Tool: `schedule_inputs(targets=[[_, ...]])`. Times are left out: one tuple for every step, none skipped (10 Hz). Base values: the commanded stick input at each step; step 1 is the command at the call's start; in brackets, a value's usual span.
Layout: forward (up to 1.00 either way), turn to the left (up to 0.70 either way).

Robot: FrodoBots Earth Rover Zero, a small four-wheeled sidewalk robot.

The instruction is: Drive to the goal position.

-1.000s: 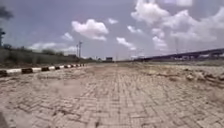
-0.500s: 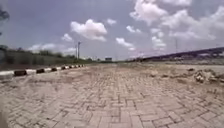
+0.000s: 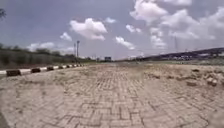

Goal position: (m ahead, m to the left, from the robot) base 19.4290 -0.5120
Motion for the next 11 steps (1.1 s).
schedule_inputs(targets=[[1.00, 0.00], [1.00, 0.00], [1.00, 0.00], [1.00, 0.00], [1.00, 0.00], [1.00, 0.00], [1.00, 0.00], [1.00, 0.00], [1.00, 0.00], [1.00, 0.00], [1.00, 0.00]])
